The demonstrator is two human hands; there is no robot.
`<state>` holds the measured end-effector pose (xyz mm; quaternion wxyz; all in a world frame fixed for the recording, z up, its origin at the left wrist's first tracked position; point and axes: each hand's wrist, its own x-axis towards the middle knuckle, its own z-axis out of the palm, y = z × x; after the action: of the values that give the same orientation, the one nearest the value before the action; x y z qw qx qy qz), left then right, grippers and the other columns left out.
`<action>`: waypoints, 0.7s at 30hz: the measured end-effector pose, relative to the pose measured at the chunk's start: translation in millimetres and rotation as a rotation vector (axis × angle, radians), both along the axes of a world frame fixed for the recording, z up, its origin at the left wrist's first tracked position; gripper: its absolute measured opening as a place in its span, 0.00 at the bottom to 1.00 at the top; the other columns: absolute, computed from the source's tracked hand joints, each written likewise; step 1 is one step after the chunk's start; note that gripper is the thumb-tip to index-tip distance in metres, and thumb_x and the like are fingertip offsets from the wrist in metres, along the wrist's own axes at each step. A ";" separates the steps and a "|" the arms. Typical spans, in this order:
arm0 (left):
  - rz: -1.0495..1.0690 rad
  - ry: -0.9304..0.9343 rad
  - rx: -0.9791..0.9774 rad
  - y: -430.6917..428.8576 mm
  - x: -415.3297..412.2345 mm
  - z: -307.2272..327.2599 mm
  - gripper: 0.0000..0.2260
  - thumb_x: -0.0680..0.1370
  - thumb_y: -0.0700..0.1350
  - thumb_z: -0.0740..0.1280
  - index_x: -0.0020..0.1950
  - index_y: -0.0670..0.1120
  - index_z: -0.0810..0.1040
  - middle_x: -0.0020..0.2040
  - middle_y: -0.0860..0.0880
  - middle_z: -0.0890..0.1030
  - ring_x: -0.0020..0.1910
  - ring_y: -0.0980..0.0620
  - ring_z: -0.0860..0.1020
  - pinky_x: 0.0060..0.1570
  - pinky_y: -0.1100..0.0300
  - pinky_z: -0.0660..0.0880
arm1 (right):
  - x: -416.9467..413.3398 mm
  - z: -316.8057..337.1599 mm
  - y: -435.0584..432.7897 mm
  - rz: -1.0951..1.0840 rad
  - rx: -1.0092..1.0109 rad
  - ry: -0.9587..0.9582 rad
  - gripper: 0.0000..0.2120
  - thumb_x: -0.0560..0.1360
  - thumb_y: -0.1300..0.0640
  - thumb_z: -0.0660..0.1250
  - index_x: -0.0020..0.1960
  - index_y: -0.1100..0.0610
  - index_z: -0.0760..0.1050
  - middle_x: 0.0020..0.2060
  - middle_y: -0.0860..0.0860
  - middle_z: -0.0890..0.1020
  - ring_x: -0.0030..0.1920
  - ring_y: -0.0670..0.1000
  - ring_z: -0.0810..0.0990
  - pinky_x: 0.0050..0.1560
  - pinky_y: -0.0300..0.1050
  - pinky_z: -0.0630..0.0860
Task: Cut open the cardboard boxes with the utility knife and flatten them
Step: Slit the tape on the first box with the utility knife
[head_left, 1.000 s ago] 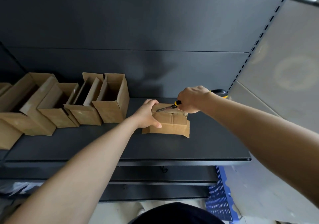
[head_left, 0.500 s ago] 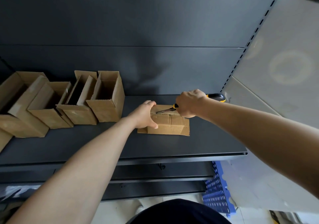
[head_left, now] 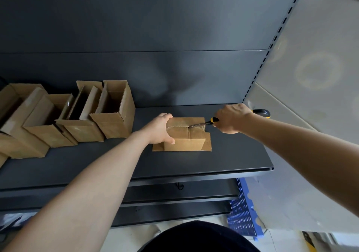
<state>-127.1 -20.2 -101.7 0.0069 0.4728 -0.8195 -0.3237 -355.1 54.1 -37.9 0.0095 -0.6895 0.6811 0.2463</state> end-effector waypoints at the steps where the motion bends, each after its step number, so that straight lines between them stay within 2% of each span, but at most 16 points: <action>1: -0.005 -0.001 -0.002 1.2 -0.5 0.1 0.43 0.66 0.46 0.78 0.76 0.47 0.59 0.74 0.51 0.61 0.69 0.48 0.66 0.64 0.54 0.70 | -2.5 -0.9 1.4 -0.010 0.000 -0.005 0.17 0.80 0.46 0.51 0.55 0.53 0.75 0.42 0.50 0.75 0.43 0.54 0.75 0.42 0.45 0.71; 6: -0.019 -0.023 -0.027 6.7 -2.0 0.8 0.42 0.68 0.46 0.77 0.76 0.46 0.58 0.75 0.51 0.59 0.69 0.48 0.66 0.62 0.56 0.70 | -18.8 -6.7 8.8 -0.041 -0.017 -0.087 0.17 0.80 0.45 0.51 0.54 0.51 0.75 0.41 0.50 0.76 0.44 0.54 0.77 0.42 0.46 0.71; 10: 0.033 -0.075 -0.026 -1.0 10.0 4.4 0.43 0.67 0.46 0.78 0.76 0.45 0.58 0.73 0.49 0.62 0.66 0.48 0.68 0.61 0.55 0.71 | -69.0 1.6 28.0 -0.140 0.021 0.101 0.14 0.78 0.50 0.54 0.56 0.51 0.76 0.50 0.51 0.80 0.51 0.55 0.79 0.44 0.43 0.71; 12: 0.049 -0.111 -0.013 -5.6 13.7 6.7 0.43 0.67 0.46 0.77 0.76 0.45 0.57 0.72 0.49 0.60 0.66 0.48 0.68 0.62 0.55 0.71 | -79.0 -0.6 33.9 -0.225 0.026 0.063 0.15 0.79 0.49 0.53 0.57 0.51 0.75 0.50 0.52 0.79 0.50 0.56 0.79 0.44 0.44 0.70; 14: 0.041 -0.147 0.008 -7.4 10.4 9.1 0.44 0.68 0.46 0.77 0.76 0.45 0.55 0.73 0.49 0.57 0.67 0.47 0.67 0.61 0.55 0.71 | -69.6 -9.8 31.6 -0.323 0.017 -0.131 0.12 0.80 0.48 0.54 0.56 0.51 0.73 0.46 0.53 0.77 0.42 0.55 0.81 0.41 0.43 0.71; 17: 0.051 -0.178 0.027 -8.1 5.5 10.8 0.44 0.68 0.45 0.77 0.76 0.46 0.53 0.74 0.48 0.55 0.67 0.45 0.67 0.59 0.56 0.72 | -49.8 -29.0 24.7 -0.526 0.029 -0.545 0.09 0.79 0.50 0.56 0.49 0.54 0.70 0.38 0.55 0.77 0.29 0.54 0.80 0.34 0.42 0.75; 19: 0.070 -0.177 0.034 -7.6 5.4 12.1 0.44 0.68 0.44 0.77 0.76 0.46 0.54 0.74 0.48 0.55 0.67 0.46 0.67 0.59 0.56 0.72 | -39.5 -35.0 25.4 -0.649 0.056 -0.758 0.11 0.80 0.50 0.57 0.46 0.56 0.70 0.34 0.56 0.75 0.28 0.54 0.75 0.30 0.41 0.74; 21: 0.107 -0.145 0.045 -5.7 6.0 11.5 0.44 0.67 0.45 0.77 0.76 0.46 0.54 0.73 0.48 0.56 0.67 0.46 0.66 0.59 0.56 0.71 | -28.0 -34.9 26.3 -0.678 0.052 -0.883 0.13 0.80 0.49 0.56 0.45 0.58 0.70 0.32 0.56 0.74 0.28 0.54 0.73 0.29 0.41 0.73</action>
<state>-121.1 -25.9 -90.2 -0.0459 0.5383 -0.7840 -0.3059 -383.1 80.4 -72.7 0.3894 -0.4691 0.7899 -0.0661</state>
